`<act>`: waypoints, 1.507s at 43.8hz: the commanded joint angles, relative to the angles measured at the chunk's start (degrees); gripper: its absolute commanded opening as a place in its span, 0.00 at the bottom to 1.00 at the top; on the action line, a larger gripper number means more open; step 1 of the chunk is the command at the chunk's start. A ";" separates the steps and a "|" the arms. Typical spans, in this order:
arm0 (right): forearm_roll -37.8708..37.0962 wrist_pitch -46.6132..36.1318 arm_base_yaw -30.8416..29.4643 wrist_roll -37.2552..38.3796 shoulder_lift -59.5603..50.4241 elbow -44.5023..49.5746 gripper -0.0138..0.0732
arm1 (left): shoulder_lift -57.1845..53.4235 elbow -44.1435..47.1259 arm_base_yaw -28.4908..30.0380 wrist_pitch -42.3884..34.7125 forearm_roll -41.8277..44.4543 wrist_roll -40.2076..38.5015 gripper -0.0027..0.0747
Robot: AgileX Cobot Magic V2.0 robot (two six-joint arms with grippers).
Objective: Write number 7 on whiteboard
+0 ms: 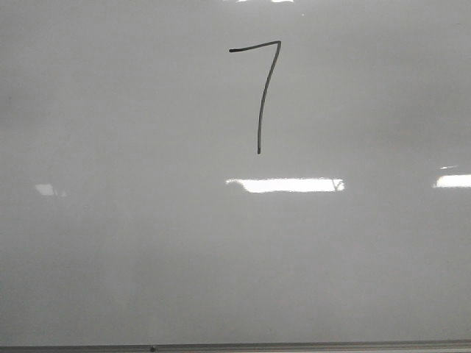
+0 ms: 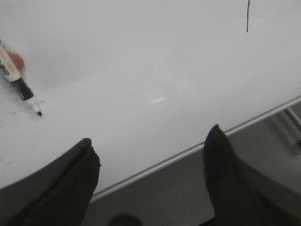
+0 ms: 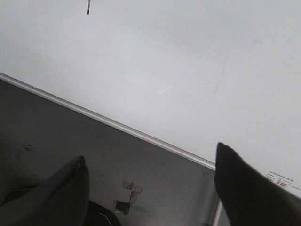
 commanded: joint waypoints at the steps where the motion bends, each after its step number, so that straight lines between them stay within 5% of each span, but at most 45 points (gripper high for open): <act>1: -0.79 -5.37 -0.37 0.42 -2.32 0.40 0.82 | -5.11 0.82 -0.60 -1.15 5.43 -6.72 0.63; 16: -0.79 -7.38 -0.37 0.42 -4.48 1.40 0.80 | -11.83 3.71 -0.60 -2.57 8.41 -11.58 0.63; 21: -0.79 -7.38 -0.37 0.42 -4.48 1.40 0.64 | -11.83 3.71 -0.60 -2.57 8.41 -11.58 0.54; 30: -0.79 -7.32 -0.37 0.42 -4.48 1.40 0.25 | -11.83 3.71 -0.60 -3.29 8.28 -11.58 0.25; 36: -0.79 -7.32 -0.37 0.42 -4.48 1.40 0.08 | -11.83 3.71 -0.60 -3.60 8.08 -11.58 0.08; 39: -0.79 -7.47 -0.37 0.42 -4.48 1.40 0.08 | -11.83 3.71 -0.60 -3.35 8.08 -11.58 0.01; 66: -0.79 -7.73 -0.37 0.42 -4.48 1.40 0.08 | -12.79 4.19 0.19 -2.58 7.66 -11.58 0.01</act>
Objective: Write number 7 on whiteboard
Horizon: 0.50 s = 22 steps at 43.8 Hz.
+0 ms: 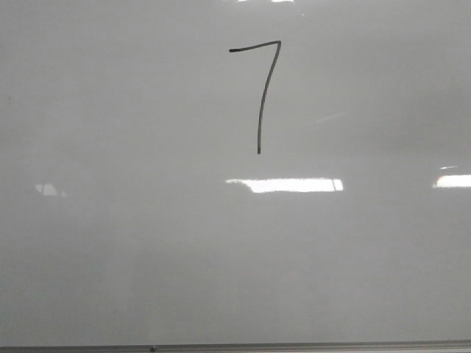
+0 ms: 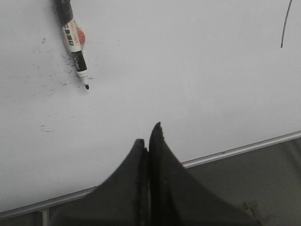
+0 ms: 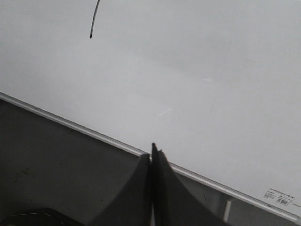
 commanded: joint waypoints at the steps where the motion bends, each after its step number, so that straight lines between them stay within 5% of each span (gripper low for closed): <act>1: -0.66 -3.90 -0.37 0.11 0.23 -1.37 0.08 | -1.04 -0.87 0.70 -3.48 -0.50 -0.50 0.01; 6: -0.66 -3.85 -0.37 0.11 0.23 -1.37 0.08 | -4.03 1.55 3.83 -6.70 -0.50 -0.50 0.01; 22: -0.66 -3.85 -0.37 0.11 0.23 -1.37 0.08 | -20.39 26.88 13.94 -37.79 -1.94 -0.50 0.01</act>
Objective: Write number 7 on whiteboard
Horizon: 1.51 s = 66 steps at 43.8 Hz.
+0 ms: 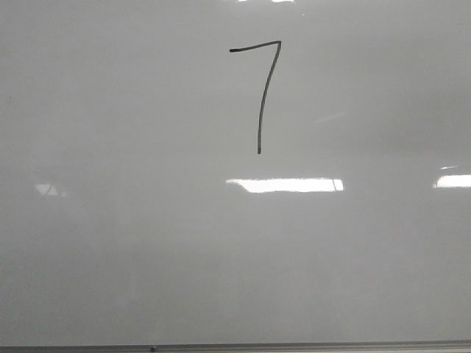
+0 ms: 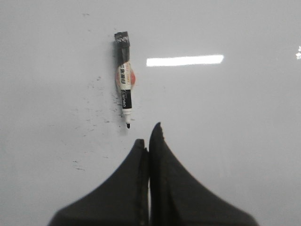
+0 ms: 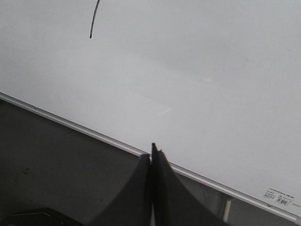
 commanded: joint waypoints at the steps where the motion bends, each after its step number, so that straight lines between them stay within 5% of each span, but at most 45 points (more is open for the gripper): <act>1: -0.66 -3.85 -0.37 0.11 0.23 -1.37 0.08 | -3.54 5.07 2.18 -12.15 -0.86 -0.50 0.01; 22: -0.66 -3.85 -0.37 0.11 0.23 -1.37 0.08 | -14.97 26.01 3.32 -34.76 -0.86 -0.50 0.01; 66: -0.66 -3.84 -0.37 0.11 0.23 -1.37 0.08 | -14.85 25.89 3.32 -34.97 -0.86 -0.50 0.01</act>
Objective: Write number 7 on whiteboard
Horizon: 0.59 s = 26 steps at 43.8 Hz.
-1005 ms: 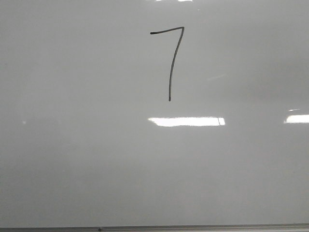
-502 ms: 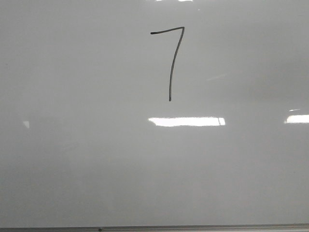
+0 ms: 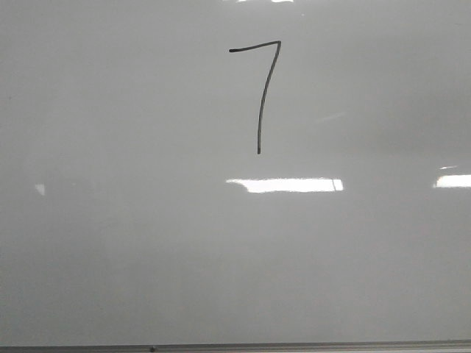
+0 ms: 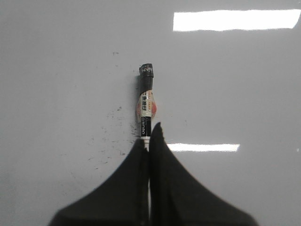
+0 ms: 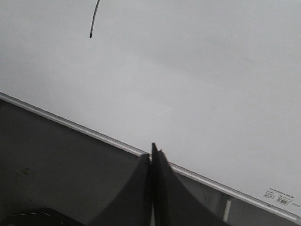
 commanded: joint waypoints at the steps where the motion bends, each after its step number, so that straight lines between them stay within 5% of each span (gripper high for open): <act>1: -0.66 -3.84 -0.37 0.11 0.23 -1.41 0.08 | -0.70 0.72 0.13 -4.71 -0.50 -0.50 0.01; 9: -1.10 -7.93 -2.84 -0.30 -3.40 2.28 0.08 | -0.70 0.72 0.13 -4.71 -0.50 -0.50 0.01; 26: -1.05 -46.85 -19.89 -0.30 -24.59 33.32 0.08 | -0.70 0.72 0.13 -4.71 -0.50 -0.50 0.01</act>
